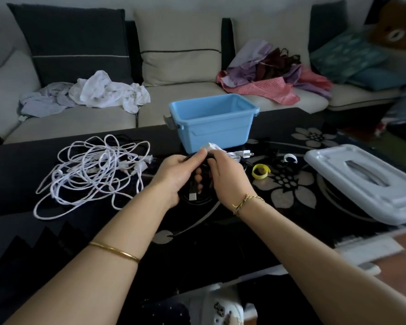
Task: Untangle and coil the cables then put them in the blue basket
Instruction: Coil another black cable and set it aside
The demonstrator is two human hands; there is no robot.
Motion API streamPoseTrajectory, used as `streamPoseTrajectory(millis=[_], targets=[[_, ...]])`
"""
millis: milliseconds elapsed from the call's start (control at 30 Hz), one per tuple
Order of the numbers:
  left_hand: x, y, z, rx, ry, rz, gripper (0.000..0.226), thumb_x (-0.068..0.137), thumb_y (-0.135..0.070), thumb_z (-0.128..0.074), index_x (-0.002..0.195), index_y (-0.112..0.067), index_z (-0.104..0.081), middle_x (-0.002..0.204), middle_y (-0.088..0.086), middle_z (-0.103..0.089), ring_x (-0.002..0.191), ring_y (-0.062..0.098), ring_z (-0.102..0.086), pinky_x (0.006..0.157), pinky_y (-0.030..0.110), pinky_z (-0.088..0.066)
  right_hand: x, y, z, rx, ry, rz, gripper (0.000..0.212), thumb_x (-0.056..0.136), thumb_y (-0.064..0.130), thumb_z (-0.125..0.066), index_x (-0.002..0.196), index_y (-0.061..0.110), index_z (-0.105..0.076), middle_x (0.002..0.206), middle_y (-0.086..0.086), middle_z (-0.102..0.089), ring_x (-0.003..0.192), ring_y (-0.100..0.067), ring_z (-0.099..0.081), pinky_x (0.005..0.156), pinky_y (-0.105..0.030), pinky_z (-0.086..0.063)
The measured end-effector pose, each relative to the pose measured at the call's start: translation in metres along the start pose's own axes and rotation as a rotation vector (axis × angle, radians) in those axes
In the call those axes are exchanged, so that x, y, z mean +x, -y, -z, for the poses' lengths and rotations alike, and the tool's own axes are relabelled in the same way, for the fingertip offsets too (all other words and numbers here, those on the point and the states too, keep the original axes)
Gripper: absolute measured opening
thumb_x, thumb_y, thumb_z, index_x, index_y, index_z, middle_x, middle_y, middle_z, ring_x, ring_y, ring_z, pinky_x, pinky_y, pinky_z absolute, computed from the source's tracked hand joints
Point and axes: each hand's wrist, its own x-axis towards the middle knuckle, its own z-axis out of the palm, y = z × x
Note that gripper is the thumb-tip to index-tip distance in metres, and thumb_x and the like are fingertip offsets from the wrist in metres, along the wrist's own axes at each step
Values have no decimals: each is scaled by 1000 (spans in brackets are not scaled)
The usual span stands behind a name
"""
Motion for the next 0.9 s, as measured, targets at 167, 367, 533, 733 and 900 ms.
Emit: streamPoseTrajectory(millis=[167,367,533,733,900], targets=[[10,0,-16,-8,-3,11,34,84,-41,-69,69,-14,-53,46,-5,-44,34,5,-38,37,15,-36,2,-8,15,34,-3,-43,28,100,14,-36,117,6,-56,98,-12,-64,83,-21,-55,69,-29,-39],[17,0,-33,-12,-38,86,34,82,-54,-66,74,-22,-62,46,-7,-43,37,7,-36,38,17,-32,0,-19,29,141,-8,-67,27,99,15,-38,113,4,-58,98,-14,-65,90,-28,-58,78,-34,-42],[22,6,-51,28,-45,-15,30,88,-41,-64,70,-19,-55,42,-8,-42,33,5,-34,39,15,-30,-2,-33,37,233,-11,-125,28,100,18,-37,114,7,-58,105,-17,-64,97,-29,-58,84,-35,-42],[26,10,-59,89,-48,-75,23,87,-35,-67,86,-13,-60,45,-6,-44,31,4,-34,37,15,-31,5,-61,46,483,-200,-368,41,96,41,-33,100,12,-61,93,-10,-65,81,-26,-60,79,-42,-50],[26,11,-62,66,-14,-74,24,88,-34,-67,82,-13,-56,36,-11,-40,32,3,-33,36,15,-31,8,-119,68,-286,-281,-695,25,93,11,-41,116,8,-49,125,-14,-46,104,-33,-54,72,-36,-39]])
